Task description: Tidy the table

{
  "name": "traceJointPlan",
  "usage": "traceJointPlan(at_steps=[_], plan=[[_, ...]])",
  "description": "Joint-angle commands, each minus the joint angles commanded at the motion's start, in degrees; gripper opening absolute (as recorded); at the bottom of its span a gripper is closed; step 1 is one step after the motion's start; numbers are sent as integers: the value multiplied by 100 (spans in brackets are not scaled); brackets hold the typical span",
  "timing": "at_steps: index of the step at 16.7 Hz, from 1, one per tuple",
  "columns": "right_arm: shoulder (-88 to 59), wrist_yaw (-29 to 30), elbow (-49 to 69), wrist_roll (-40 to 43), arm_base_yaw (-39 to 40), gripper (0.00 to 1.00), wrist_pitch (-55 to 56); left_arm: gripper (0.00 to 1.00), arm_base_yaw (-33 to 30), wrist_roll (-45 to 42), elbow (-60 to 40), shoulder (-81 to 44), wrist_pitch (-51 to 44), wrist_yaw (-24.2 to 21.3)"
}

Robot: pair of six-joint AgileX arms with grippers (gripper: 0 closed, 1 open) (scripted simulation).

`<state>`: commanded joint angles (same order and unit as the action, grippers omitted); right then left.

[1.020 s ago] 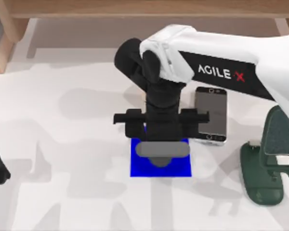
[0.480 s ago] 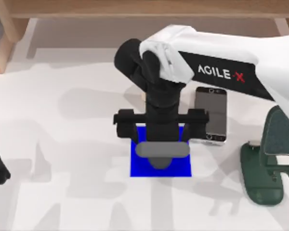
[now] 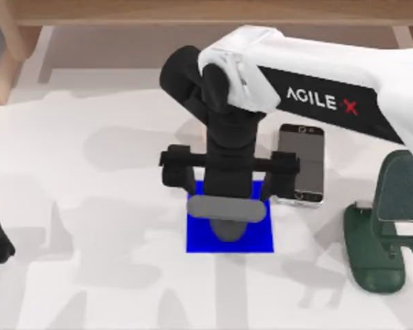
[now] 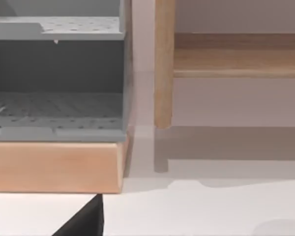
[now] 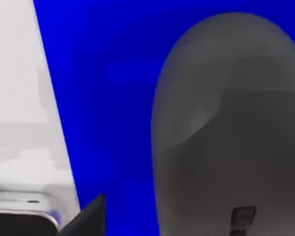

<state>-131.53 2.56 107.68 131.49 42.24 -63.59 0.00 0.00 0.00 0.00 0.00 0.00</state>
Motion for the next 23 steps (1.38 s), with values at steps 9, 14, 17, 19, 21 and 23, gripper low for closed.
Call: traceJointPlan(at_steps=[9,14,17,19,21,23], plan=[[733,569,144,-4497,258,100,-760,100,0,0,0,0,0,0],[1059,766,162,-8047,-73,100,-1063,100,0,0,0,0,0,0],[1137,794,139,-10188,-499,100,-1106,100,0,0,0,0,0,0],[1122,766,109,-11551,-821,100,-1071,100,0,0,0,0,0,0],[1050,698,76,-12811,-1133,100,-981,100,0,0,0,0,0,0],[923,600,43,-13957,-1405,100,-846,100,0,0,0,0,0,0]])
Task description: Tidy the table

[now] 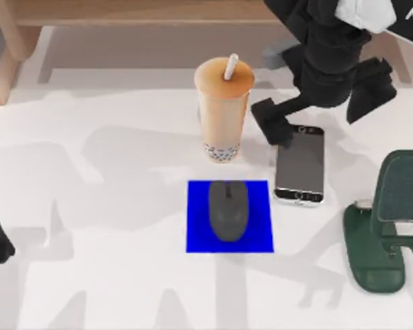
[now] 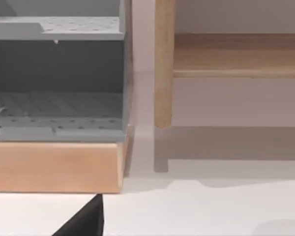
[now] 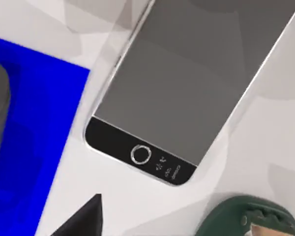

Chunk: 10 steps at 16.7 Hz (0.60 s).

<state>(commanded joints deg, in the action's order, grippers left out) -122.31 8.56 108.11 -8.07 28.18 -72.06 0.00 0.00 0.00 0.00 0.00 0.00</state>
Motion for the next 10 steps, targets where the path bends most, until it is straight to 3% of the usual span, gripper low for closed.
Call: traceJointPlan(at_steps=[5,10], plan=[[-474,-333,-27,-2067,-324,100,466,100,0,0,0,0,0,0],[-652,-508,38,-2674,-310,100,710,100,0,0,0,0,0,0]])
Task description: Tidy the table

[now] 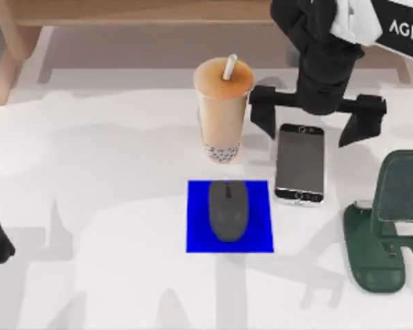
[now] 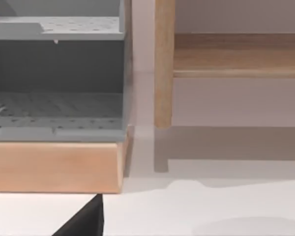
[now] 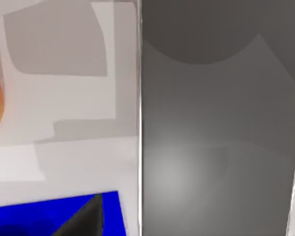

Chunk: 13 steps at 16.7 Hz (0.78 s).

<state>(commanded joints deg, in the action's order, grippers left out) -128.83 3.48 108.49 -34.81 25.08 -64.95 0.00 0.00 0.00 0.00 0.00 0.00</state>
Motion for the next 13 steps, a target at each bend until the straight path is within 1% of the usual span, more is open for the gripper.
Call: traceJointPlan(at_steps=[7,11,13], plan=[[102,-7,-187,97,-85,100,77,100,0,0,0,0,0,0],[19,-22,-590,331,-342,100,584,100,0,0,0,0,0,0],[-190,-15,-720,318,-337,100,903,100,0,0,0,0,0,0]])
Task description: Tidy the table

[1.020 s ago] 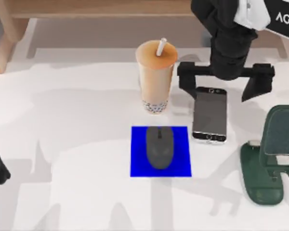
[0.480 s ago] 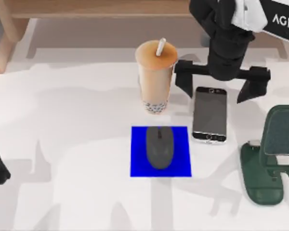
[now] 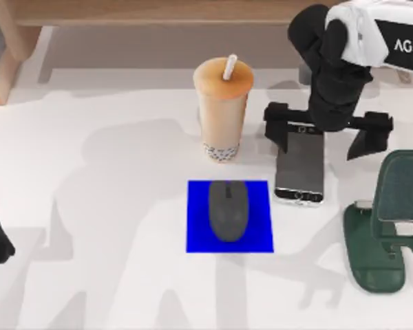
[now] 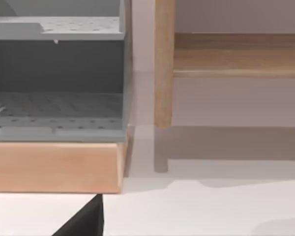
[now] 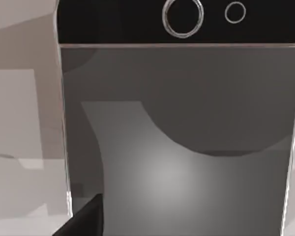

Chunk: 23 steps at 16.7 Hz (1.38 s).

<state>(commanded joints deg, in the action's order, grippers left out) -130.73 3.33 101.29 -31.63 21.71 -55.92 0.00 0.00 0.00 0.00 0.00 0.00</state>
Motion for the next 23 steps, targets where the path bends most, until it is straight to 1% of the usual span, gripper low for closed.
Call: traceJointPlan(at_steps=[4,8,21,22,23], plan=[[-322,17,-16,-262,276,100,340,100,0,0,0,0,0,0],[-332,18,-8,-279,292,100,349,100,0,0,0,0,0,0],[-332,18,-8,-279,292,2,349,100,0,0,0,0,0,0],[-332,18,-8,-279,292,0,349,100,0,0,0,0,0,0],[-332,18,-8,-279,292,0,349,100,0,0,0,0,0,0]])
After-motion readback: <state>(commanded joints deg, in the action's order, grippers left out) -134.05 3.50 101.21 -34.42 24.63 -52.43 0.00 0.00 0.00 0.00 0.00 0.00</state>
